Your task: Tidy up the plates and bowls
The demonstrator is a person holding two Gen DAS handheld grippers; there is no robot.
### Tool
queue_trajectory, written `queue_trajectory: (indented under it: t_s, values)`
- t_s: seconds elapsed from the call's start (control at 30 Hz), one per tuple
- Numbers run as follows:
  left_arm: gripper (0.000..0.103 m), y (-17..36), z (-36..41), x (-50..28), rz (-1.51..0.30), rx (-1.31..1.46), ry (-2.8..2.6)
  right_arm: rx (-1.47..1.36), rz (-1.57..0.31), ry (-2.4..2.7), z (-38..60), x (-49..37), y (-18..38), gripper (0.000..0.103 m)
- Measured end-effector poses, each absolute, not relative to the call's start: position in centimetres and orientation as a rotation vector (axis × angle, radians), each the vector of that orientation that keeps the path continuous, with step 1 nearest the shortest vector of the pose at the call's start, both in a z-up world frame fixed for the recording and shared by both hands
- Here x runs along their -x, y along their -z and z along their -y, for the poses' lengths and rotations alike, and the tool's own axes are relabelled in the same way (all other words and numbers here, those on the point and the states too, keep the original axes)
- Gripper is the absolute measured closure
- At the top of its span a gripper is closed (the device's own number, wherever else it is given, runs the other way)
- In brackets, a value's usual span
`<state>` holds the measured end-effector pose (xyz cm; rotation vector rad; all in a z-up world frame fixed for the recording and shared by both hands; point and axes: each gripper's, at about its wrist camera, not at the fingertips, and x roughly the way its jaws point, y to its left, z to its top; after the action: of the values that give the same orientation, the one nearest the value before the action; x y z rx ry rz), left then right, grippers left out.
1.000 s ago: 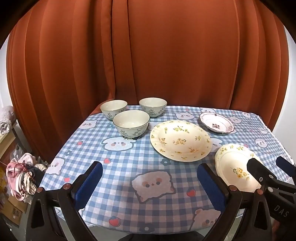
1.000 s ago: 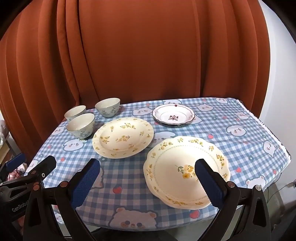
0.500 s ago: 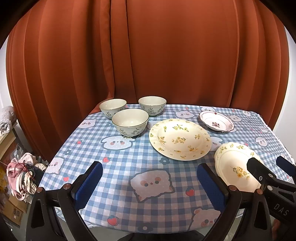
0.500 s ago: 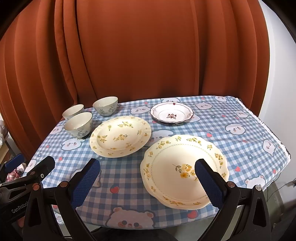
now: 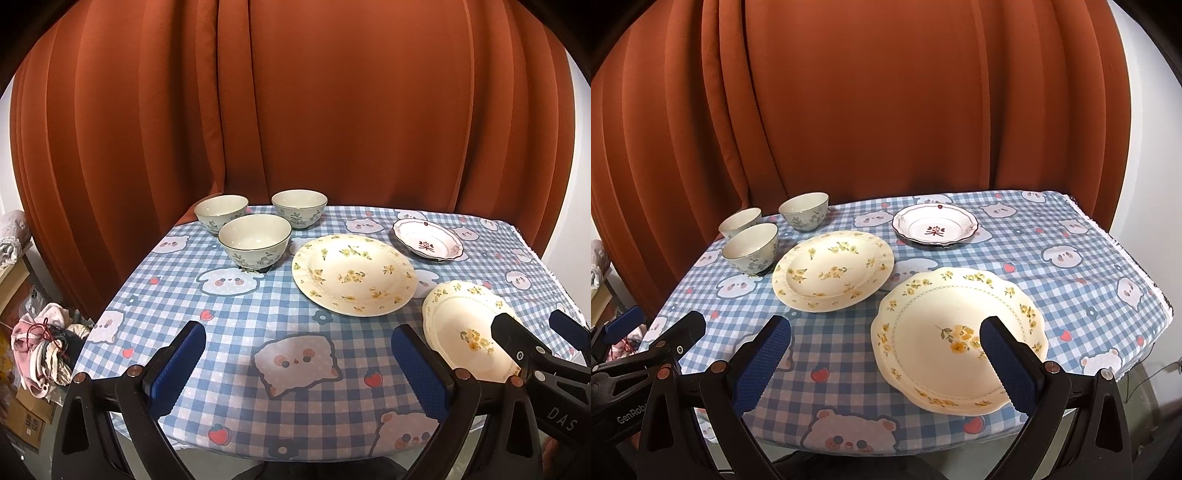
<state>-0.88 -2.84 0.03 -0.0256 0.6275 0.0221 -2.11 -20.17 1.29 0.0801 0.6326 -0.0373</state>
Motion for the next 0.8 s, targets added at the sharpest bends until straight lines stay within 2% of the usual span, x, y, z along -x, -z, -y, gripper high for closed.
queue_trajectory:
  t_s: [0.8]
  values:
    - [0.005, -0.38, 2.61, 0.50, -0.622, 0.020, -0.009, -0.078, -0.638, 0.042, 19.77, 2.17, -1.58, 0.000]
